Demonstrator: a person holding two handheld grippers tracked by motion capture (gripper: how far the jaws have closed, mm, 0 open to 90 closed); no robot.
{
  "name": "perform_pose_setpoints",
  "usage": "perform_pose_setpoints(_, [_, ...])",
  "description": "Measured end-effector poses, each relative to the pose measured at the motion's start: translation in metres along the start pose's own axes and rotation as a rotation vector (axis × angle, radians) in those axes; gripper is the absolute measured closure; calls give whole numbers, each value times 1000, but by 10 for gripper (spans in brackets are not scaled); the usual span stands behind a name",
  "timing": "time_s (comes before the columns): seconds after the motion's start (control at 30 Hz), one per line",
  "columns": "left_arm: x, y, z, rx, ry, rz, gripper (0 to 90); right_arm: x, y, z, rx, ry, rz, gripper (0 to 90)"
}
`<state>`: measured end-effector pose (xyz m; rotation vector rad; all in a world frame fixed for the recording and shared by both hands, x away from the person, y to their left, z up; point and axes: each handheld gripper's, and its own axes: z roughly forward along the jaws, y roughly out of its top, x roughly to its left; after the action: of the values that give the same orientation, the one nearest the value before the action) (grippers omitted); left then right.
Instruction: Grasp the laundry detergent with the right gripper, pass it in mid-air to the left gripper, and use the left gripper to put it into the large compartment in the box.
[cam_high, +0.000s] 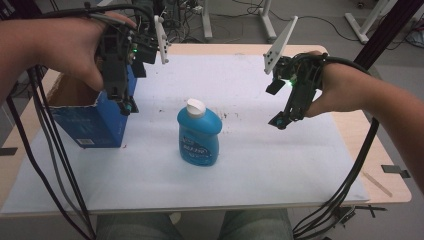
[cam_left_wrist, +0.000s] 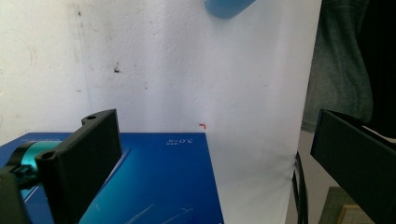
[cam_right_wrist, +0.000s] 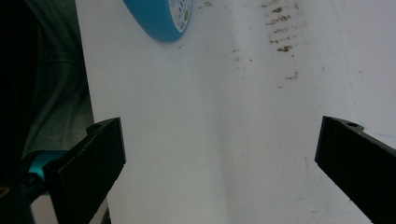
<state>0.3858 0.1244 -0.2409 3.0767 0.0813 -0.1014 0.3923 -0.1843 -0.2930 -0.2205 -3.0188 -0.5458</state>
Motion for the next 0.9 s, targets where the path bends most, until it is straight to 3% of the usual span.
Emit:
perform_pose_setpoints(0.63, [-3, -3, 3, -16, -8, 6, 18, 28, -3, 55, -232, 39, 29, 9])
perform_pose_setpoints(0.9, [-6, -4, 5, -18, -6, 14, 18, 34, -1, 77, -322, 54, 66, 9])
